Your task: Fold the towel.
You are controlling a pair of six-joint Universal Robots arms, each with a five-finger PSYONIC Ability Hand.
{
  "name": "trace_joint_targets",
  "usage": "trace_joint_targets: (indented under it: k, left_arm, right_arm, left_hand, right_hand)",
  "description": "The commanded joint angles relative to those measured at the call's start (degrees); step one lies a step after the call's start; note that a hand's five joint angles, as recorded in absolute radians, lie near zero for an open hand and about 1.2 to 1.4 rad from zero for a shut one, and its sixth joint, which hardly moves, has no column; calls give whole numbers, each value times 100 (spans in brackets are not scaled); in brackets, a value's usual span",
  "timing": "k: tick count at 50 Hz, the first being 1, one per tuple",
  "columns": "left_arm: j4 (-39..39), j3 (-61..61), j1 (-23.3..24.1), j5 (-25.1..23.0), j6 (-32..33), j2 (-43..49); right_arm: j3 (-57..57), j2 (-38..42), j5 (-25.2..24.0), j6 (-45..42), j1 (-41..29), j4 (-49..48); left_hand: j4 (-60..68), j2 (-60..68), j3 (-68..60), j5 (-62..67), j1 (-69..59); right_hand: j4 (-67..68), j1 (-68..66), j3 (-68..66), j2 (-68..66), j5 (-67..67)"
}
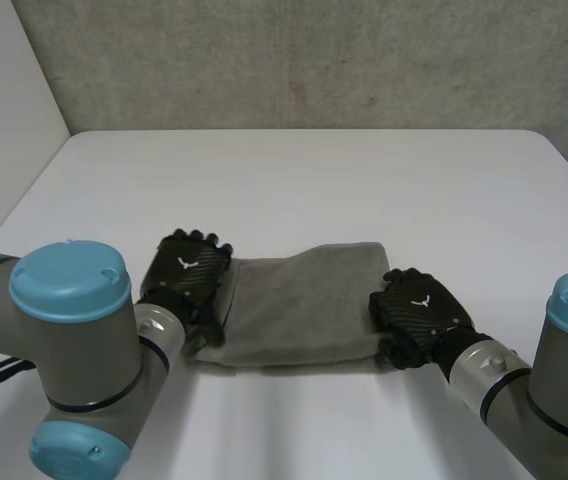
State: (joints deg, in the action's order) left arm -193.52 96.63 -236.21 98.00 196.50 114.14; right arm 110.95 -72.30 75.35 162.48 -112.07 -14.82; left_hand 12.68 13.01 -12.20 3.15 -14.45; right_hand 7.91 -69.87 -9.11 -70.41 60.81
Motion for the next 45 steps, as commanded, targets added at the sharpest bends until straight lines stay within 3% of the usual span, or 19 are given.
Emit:
trace_joint_targets:
  k: [1, 5, 12, 22, 29, 34, 45]
  left_arm:
    - [-10, 14, -197, 254, 161, -6]
    - [25, 40, -215, 289, 178, 11]
    - [42, 67, -144, 307, 178, -76]
    - [200, 58, -127, 298, 178, -638]
    - [262, 58, -135, 289, 178, -999]
    - [367, 67, -135, 289, 178, -1245]
    - [385, 67, -153, 289, 178, -1351]
  right_arm:
    - [-4, 23, 199, -67, 238, -74]
    - [93, -127, 147, -93, 520, -48]
    - [427, -1109, -195, -383, 1389, 31]
    - [304, -1806, -697, -427, 1443, 392]
    - [5, -1911, -724, -427, 546, 322]
    - [-354, -1333, -750, -480, -681, 199]
    - [-899, -190, -653, -1007, -2151, -240]
  left_hand:
    - [-268, -280, 220, -294, 424]
    - [-268, -280, 220, -294, 424]
    - [-268, -280, 220, -294, 424]
    - [-268, -297, 220, -311, 441]
    - [-268, -297, 220, -311, 441]
    - [-268, -297, 220, -311, 441]
    - [-268, -297, 220, -311, 441]
  right_hand:
    - [209, -1013, -89, -959, 919]
    - [209, -1013, -89, -959, 919]
    - [209, -1013, -89, -959, 919]
    - [209, -1013, -89, -959, 919]
    - [209, -1013, -89, -959, 919]
    - [209, -1013, -89, -959, 919]
    - [209, -1013, -89, -959, 919]
